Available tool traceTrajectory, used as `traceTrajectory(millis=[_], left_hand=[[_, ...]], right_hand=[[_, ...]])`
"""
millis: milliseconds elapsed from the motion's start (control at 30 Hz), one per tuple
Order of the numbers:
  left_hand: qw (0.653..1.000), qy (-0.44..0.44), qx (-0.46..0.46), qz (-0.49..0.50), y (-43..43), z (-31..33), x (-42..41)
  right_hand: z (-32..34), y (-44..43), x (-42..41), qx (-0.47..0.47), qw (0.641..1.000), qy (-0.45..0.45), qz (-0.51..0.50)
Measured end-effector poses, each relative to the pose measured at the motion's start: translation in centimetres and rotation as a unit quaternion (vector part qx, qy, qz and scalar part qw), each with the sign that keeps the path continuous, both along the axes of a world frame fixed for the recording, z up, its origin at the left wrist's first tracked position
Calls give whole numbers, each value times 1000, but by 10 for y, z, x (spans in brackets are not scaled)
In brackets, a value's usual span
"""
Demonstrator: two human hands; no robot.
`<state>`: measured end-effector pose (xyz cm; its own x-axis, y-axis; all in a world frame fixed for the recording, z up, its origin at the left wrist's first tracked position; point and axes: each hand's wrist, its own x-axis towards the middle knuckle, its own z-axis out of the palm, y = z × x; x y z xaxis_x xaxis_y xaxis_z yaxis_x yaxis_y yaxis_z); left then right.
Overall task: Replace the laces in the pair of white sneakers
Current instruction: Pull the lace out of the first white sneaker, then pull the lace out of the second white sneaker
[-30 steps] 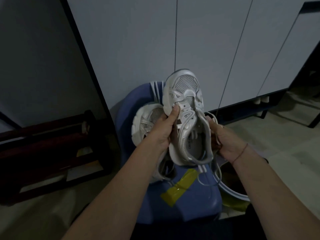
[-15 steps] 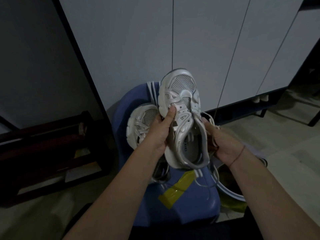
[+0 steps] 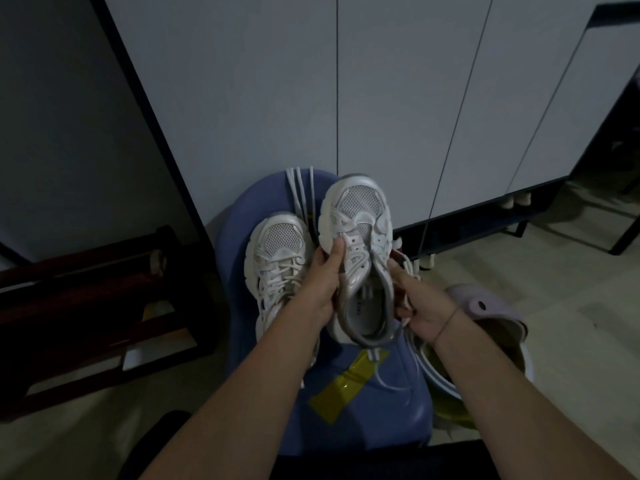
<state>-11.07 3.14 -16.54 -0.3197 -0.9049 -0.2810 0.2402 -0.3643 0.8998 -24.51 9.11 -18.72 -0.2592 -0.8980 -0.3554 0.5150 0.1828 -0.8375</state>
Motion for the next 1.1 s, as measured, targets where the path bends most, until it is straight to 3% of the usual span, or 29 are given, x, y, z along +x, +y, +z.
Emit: traceTrajectory(millis=[300, 467, 633, 767, 867, 967, 1033, 1100], left_hand=[[988, -124, 87, 30, -3, -27, -5], [986, -132, 100, 19, 3, -14, -3], [987, -151, 56, 15, -12, -46, 1], [981, -185, -55, -24, 35, 11, 25], [973, -162, -156, 48, 44, 18, 57], [932, -222, -234, 167, 35, 10, 94], [915, -274, -195, 222, 21, -2, 112], [933, -273, -91, 215, 9, -14, 123]], right_hand=[[-17, -4, 14, 23, 1000, -3, -3], [-25, -5, 16, 31, 999, -30, 0], [-31, -7, 14, 14, 1000, -26, 12], [-27, 0, 14, 22, 999, -39, 3], [-24, 8, 14, 35, 987, -156, -30], [-24, 25, 17, 33, 965, -234, -115], [-25, 37, 27, 48, 961, -230, -144], [-33, 44, 34, 84, 956, -228, -165]])
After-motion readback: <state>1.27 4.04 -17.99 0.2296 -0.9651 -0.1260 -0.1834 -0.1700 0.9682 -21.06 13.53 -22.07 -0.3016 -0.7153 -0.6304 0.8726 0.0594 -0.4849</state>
